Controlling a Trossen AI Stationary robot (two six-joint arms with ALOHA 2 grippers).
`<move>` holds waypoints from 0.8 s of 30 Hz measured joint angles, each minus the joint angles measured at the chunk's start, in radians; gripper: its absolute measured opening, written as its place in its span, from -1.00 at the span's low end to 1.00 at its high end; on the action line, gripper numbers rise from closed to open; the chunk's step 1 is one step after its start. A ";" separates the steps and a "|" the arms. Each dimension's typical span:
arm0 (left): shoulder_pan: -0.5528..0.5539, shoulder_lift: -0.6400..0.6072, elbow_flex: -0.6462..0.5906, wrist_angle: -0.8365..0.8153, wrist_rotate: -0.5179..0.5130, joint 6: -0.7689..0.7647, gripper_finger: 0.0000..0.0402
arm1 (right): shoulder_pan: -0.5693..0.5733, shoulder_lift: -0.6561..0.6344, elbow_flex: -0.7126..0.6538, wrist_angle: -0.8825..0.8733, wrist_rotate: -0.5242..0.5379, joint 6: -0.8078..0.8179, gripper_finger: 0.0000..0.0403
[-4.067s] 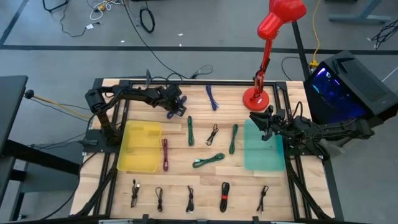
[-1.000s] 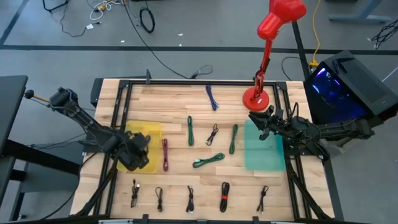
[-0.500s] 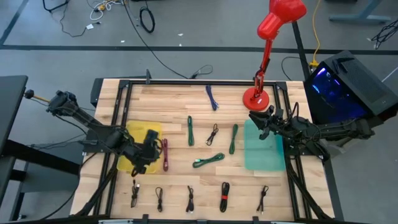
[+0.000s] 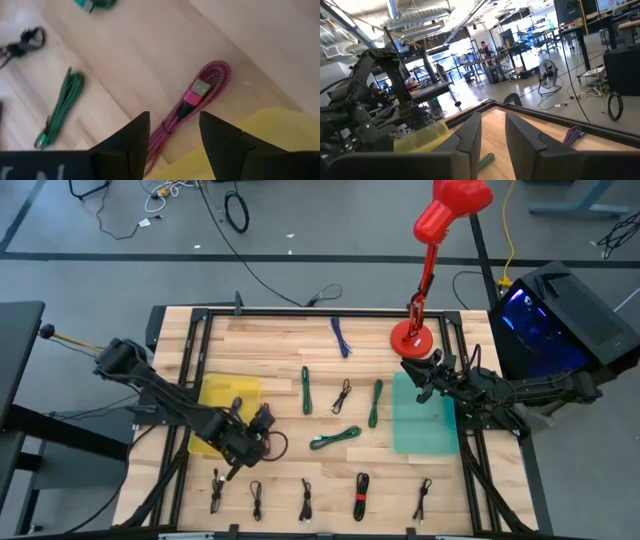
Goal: Pick & Place USB Port
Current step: Put the black and pink charger cable into the yellow bin
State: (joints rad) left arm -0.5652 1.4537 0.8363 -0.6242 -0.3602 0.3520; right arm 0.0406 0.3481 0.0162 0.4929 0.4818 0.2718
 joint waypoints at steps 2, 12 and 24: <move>0.000 0.013 0.000 0.024 0.013 0.058 -0.12 | 0.000 0.000 0.000 0.000 0.000 0.000 -0.55; 0.022 0.020 -0.002 0.066 0.106 0.143 -0.12 | 0.000 0.000 0.000 0.000 0.000 0.000 -0.55; 0.032 0.021 -0.002 0.077 0.156 0.157 -0.12 | 0.000 0.001 0.000 -0.001 0.001 0.000 -0.55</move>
State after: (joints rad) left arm -0.5327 1.4746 0.8341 -0.5467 -0.2047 0.5095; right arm 0.0406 0.3489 0.0162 0.4922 0.4824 0.2714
